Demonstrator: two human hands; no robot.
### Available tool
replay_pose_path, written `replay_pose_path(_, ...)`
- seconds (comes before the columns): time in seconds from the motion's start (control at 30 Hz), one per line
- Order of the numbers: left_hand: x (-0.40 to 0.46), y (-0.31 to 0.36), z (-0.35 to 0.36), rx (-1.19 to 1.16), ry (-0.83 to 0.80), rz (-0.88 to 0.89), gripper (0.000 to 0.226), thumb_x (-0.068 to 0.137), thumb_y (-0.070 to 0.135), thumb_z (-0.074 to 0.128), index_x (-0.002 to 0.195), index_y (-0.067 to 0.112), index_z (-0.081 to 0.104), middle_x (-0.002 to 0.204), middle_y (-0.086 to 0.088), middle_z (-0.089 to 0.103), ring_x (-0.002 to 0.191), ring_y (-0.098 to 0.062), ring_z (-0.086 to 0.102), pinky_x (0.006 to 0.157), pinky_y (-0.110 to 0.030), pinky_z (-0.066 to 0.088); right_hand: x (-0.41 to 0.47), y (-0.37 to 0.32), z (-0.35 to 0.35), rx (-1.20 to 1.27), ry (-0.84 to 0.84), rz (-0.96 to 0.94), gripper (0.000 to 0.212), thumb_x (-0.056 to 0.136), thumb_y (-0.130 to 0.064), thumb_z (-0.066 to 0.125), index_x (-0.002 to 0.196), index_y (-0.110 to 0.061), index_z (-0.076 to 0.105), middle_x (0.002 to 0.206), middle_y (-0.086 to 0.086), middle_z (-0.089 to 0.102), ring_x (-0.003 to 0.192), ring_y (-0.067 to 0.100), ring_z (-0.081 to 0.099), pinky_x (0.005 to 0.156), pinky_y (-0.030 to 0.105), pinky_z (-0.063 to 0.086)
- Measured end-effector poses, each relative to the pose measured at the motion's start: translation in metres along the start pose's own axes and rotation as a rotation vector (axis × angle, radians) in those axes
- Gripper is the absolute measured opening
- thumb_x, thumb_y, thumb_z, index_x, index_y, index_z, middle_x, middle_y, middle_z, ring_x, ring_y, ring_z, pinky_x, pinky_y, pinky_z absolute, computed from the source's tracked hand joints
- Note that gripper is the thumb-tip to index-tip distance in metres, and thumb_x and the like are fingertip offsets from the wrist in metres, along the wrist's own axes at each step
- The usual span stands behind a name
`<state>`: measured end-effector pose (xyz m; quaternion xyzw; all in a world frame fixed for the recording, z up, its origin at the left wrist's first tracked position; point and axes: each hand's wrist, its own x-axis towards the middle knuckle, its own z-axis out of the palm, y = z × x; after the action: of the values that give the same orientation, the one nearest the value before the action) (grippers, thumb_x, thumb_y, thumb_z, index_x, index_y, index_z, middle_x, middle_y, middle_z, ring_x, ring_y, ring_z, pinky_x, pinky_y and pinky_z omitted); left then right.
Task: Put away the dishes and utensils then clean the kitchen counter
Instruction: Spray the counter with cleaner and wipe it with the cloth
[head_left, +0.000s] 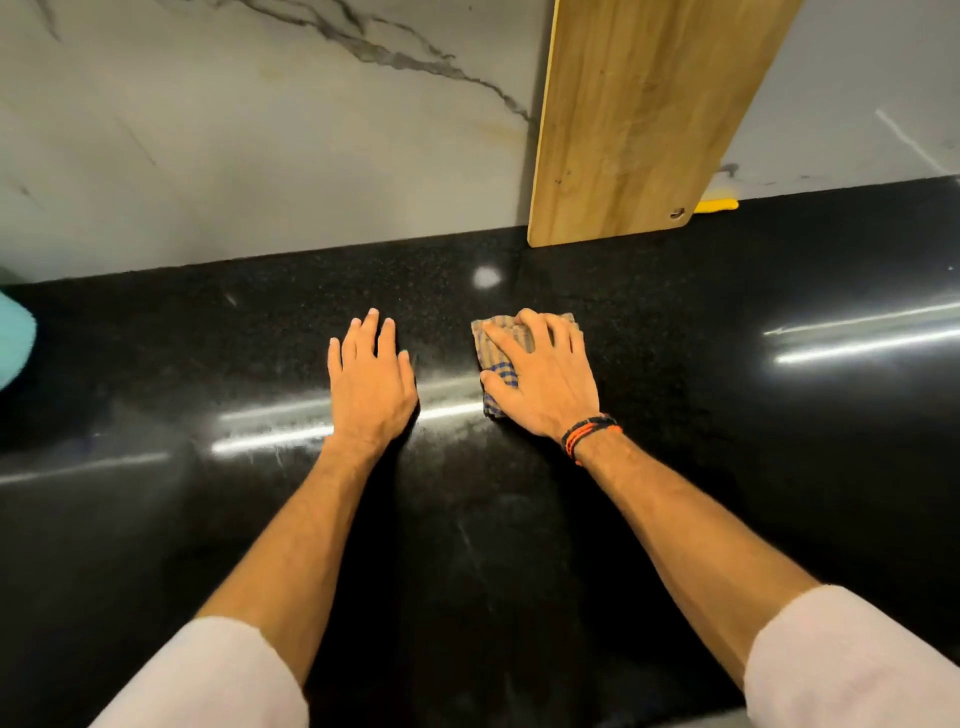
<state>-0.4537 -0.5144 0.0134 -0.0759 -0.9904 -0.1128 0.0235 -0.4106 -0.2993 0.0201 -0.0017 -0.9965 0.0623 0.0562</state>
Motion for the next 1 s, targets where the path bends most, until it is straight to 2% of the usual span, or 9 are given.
replay_pose_path(0.07,-0.034,0.020,-0.006,-0.018,0.007,-0.024,0.054,0.096,0.033,0.045,0.142,0.006,0.046,0.153,-0.016,0.036,0.141,-0.035,0.032,0.115,-0.056,0.023,-0.039,0.002,-0.010,0.005,-0.023,-0.016,0.061,0.084,-0.060,0.043,0.138,-0.036,0.052,0.142,0.006,0.045,0.128,0.032,0.039,0.113,0.050,0.027)
replay_pose_path(0.23,-0.144,0.080,-0.008,-0.050,0.014,0.049,0.056,0.090,0.040,0.037,0.133,0.006,0.053,0.146,-0.017,0.044,0.133,-0.036,0.043,0.106,-0.055,0.034,-0.135,0.008,-0.029,0.052,-0.061,-0.038,0.064,0.080,-0.061,0.046,0.140,-0.038,0.050,0.140,0.007,0.046,0.128,0.033,0.040,0.116,0.052,0.022)
replay_pose_path(0.43,-0.232,0.130,0.002,-0.047,0.028,0.012,0.059,0.094,0.038,0.030,0.142,0.009,0.046,0.155,-0.012,0.036,0.144,-0.031,0.031,0.114,-0.055,0.025,-0.238,0.024,-0.049,0.106,-0.111,-0.060,0.064,0.080,-0.060,0.045,0.140,-0.037,0.049,0.144,0.007,0.044,0.132,0.033,0.038,0.117,0.052,0.018)
replay_pose_path(0.67,-0.258,0.164,0.015,-0.063,-0.014,0.054,0.060,0.098,0.041,0.025,0.148,0.013,0.040,0.159,-0.007,0.029,0.148,-0.027,0.023,0.118,-0.055,0.021,-0.288,0.073,-0.059,0.121,-0.120,-0.068,0.063,0.081,-0.061,0.047,0.140,-0.039,0.049,0.145,0.006,0.044,0.133,0.032,0.037,0.117,0.051,0.021)
replay_pose_path(0.83,-0.241,0.184,0.023,0.000,-0.046,0.039,0.067,0.096,0.050,0.026,0.152,0.014,0.032,0.162,-0.006,0.021,0.150,-0.025,0.018,0.120,-0.053,0.015,-0.286,0.160,-0.065,0.004,-0.091,0.038,0.067,0.081,-0.062,0.047,0.145,-0.040,0.045,0.143,0.007,0.043,0.129,0.032,0.039,0.113,0.049,0.027)
replay_pose_path(1.0,-0.241,0.182,0.026,0.017,-0.040,0.035,0.068,0.096,0.052,0.024,0.154,0.016,0.027,0.164,-0.002,0.016,0.151,-0.022,0.013,0.121,-0.051,0.012,-0.289,0.249,-0.075,-0.094,-0.091,0.138,0.066,0.084,-0.063,0.039,0.143,-0.035,0.048,0.141,0.008,0.041,0.127,0.035,0.041,0.106,0.051,0.036)
